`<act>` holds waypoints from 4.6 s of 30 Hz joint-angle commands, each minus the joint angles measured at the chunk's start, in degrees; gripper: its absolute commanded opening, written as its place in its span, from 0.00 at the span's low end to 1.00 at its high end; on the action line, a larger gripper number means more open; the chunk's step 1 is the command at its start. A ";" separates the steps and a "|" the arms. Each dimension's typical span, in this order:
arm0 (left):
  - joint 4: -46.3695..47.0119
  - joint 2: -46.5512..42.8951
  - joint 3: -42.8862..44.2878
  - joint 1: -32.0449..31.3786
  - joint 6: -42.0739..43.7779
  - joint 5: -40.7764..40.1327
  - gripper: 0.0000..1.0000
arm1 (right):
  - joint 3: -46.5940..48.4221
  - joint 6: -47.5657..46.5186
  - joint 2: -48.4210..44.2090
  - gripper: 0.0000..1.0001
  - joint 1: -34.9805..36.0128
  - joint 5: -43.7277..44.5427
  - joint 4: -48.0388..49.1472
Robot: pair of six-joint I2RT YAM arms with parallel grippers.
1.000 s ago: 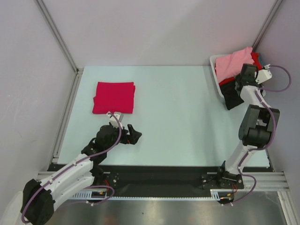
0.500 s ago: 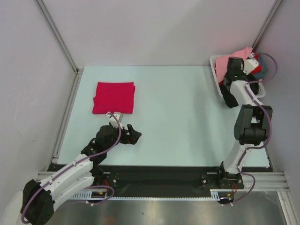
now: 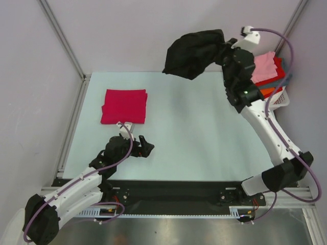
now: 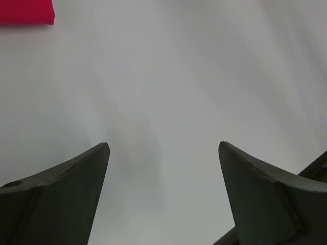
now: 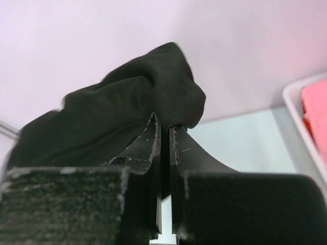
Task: Fold and stack the t-shirts
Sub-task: Move the tshirt to the center of the board, then flatten the tshirt out
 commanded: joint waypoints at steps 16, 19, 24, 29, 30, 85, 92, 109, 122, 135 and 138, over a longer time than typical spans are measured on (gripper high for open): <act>0.26 0.93 2.86 -0.41 0.42 -3.00 1.00 | -43.79 8.53 -24.84 1.00 -4.41 -15.67 -15.69; -4.65 -0.74 3.65 -0.41 -3.26 -11.42 1.00 | -46.34 10.02 -27.48 1.00 -5.19 -11.19 -16.58; -2.47 -1.54 1.98 -0.14 -2.48 -10.56 1.00 | -51.43 13.70 -27.67 0.79 -10.37 -14.58 -15.44; -1.24 2.14 3.73 -0.23 -2.65 -10.48 0.97 | -52.85 18.46 -23.54 0.61 -17.06 -16.00 -15.52; -1.24 3.11 4.43 -0.23 -3.00 -10.13 0.95 | -52.68 18.73 -22.84 0.61 -17.76 -15.48 -15.87; -37.71 82.66 82.23 21.65 -9.42 -15.31 0.88 | -47.58 29.54 -0.33 0.00 -19.00 1.49 -11.30; -37.36 79.23 80.46 24.64 -9.78 -18.12 0.89 | -47.84 29.45 -2.52 0.00 -18.82 1.58 -12.09; -23.13 63.68 64.21 10.94 -4.94 -8.37 0.89 | -38.11 26.38 -8.94 0.00 -7.59 2.72 -16.57; -21.89 46.38 55.77 16.46 -7.49 -7.30 0.89 | -2.94 13.98 -5.95 0.00 11.86 -8.45 -17.81; -10.39 36.86 43.65 10.52 -5.47 -0.46 0.91 | -27.17 28.93 -19.66 0.00 -11.61 -10.46 -17.02; -7.39 40.71 42.94 4.37 -4.42 0.25 0.87 | -30.79 28.14 -21.25 0.00 -13.10 -10.90 -16.58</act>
